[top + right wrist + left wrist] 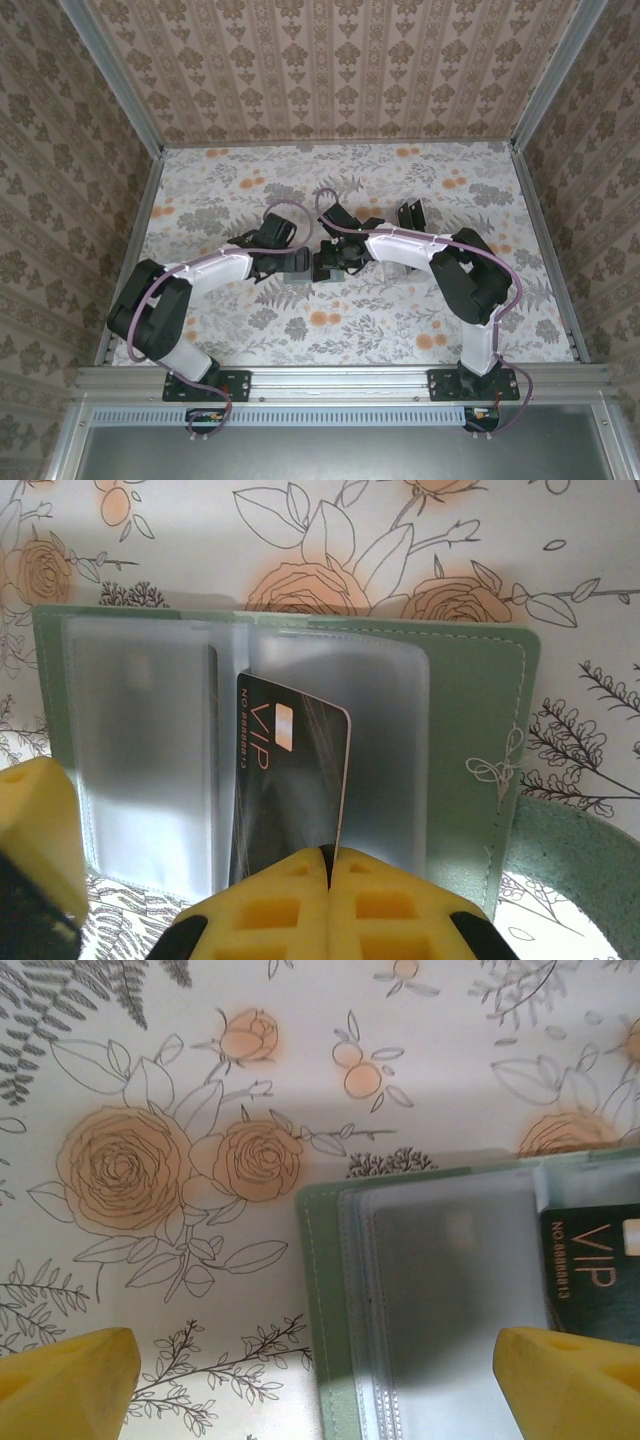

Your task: Put the credit cards into the card holder

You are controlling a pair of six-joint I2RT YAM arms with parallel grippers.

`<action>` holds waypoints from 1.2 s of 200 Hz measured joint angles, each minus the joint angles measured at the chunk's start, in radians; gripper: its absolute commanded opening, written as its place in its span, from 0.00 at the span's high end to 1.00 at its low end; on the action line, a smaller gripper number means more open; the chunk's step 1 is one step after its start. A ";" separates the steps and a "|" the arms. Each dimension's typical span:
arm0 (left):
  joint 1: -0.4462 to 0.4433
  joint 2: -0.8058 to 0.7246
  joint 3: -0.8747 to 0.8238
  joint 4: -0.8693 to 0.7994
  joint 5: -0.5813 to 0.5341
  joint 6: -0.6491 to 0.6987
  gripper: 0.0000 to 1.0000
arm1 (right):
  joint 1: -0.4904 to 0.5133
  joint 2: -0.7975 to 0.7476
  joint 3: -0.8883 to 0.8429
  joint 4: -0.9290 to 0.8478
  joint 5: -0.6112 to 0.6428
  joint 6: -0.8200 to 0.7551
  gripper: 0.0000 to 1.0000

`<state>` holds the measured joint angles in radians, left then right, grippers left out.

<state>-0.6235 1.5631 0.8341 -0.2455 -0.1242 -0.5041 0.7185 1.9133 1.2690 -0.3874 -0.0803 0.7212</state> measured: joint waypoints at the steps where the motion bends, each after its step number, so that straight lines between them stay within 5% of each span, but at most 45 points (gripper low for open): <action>1: 0.000 0.001 0.000 0.000 0.000 0.001 0.00 | 0.000 0.000 0.000 0.000 0.000 0.000 1.00; 135: -0.002 0.039 -0.003 -0.069 -0.057 -0.023 0.00 | -0.049 -0.020 -0.100 0.122 -0.084 0.037 1.00; 240: 0.003 0.027 -0.022 -0.058 -0.060 -0.027 0.00 | -0.161 -0.110 -0.313 0.532 -0.311 0.121 1.00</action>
<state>-0.6201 1.5902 0.8120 -0.3031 -0.1837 -0.5316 0.5575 1.8034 0.9558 0.1448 -0.3916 0.8421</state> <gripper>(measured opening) 0.997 0.068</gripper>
